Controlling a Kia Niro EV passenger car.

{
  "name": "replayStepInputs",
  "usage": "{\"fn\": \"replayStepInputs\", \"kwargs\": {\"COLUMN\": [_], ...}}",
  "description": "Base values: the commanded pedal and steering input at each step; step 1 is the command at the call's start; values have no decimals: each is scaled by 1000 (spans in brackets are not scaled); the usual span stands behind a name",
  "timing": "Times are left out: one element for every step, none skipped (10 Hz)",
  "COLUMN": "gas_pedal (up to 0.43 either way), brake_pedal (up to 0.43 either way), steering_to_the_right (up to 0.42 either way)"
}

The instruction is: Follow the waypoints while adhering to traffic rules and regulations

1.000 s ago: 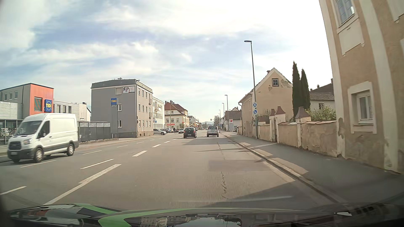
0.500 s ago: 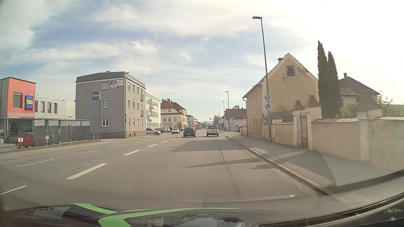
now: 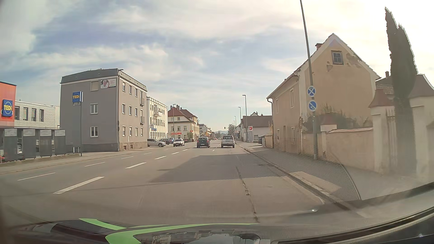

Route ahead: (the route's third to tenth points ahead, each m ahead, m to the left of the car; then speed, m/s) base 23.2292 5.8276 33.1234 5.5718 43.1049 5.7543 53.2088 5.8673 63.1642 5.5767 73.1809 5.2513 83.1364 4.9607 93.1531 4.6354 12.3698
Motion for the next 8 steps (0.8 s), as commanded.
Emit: {"fn": "replayStepInputs", "kwargs": {"gas_pedal": [0,0,0,0,0,0,0,0], "brake_pedal": [0,0,0,0,0,0,0,0], "steering_to_the_right": [0,0,1,1,1,1,0,0]}}
